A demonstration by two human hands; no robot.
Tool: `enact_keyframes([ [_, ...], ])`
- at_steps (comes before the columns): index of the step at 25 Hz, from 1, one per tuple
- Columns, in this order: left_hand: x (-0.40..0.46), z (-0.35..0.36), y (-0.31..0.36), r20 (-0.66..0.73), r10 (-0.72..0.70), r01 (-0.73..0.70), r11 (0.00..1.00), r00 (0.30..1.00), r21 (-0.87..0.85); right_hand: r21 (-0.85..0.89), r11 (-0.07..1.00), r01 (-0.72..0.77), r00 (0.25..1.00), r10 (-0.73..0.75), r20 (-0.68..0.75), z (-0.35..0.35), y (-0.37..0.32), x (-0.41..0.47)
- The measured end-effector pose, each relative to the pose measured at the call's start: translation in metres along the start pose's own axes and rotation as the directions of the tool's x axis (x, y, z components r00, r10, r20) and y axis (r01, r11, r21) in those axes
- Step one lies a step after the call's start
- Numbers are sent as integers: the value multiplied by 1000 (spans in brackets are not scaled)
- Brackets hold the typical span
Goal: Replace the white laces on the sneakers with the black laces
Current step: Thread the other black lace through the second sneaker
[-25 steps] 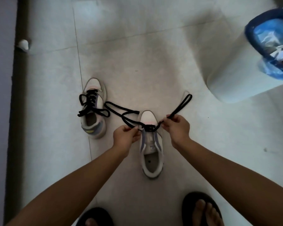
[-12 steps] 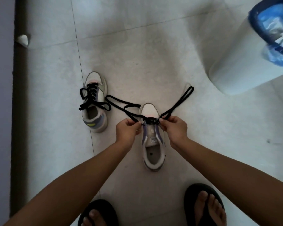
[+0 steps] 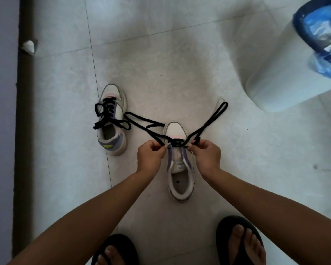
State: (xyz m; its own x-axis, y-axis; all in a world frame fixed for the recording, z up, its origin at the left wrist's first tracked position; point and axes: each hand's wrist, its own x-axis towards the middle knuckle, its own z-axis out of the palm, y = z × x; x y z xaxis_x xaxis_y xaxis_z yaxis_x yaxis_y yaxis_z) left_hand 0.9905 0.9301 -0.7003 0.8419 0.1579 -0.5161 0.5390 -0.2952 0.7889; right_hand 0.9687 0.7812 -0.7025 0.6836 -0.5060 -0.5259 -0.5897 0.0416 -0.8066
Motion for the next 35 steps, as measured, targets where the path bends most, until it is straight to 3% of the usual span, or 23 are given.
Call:
enact_keyframes([
  [5,-6,8,1,2,170,-167,966,985,196,-35,997,72,995,-69,75,2,-1,-3],
  [8,-11,10,0,6,287,-268,887,958,375,-172,968,183,979,-164,118,2,-2,-4],
  [10,-19,11,-1,50,336,-320,829,941,459,-347,884,313,948,-268,172,0,-1,-6],
  [12,-29,13,-5,123,340,-348,753,933,559,-530,728,435,900,-365,237,-2,3,-10],
  [14,-36,16,-7,203,316,-368,658,927,657,-611,610,505,862,-398,315,-3,6,-13],
  [15,-35,16,-7,209,297,-359,669,932,651,-629,567,533,845,-393,362,-2,5,-14],
  [19,-17,6,0,133,167,-209,874,977,438,-696,478,536,844,-326,426,3,-13,-14],
  [22,-13,-3,-1,157,105,-147,948,982,282,-756,189,627,776,-242,583,3,-18,-18],
  [24,-12,-5,-2,157,98,-134,962,983,238,-778,37,627,771,-174,613,2,-22,-18],
  [28,-10,-4,-3,159,97,-127,974,982,188,-692,-369,621,625,-299,721,4,-32,-25],
  [32,-9,-3,-3,175,67,-90,988,982,126,-662,-416,623,562,-350,749,8,-30,-26],
  [35,-9,-2,-4,165,49,-65,993,985,95,-616,-395,682,487,-382,785,6,-26,-21],
])
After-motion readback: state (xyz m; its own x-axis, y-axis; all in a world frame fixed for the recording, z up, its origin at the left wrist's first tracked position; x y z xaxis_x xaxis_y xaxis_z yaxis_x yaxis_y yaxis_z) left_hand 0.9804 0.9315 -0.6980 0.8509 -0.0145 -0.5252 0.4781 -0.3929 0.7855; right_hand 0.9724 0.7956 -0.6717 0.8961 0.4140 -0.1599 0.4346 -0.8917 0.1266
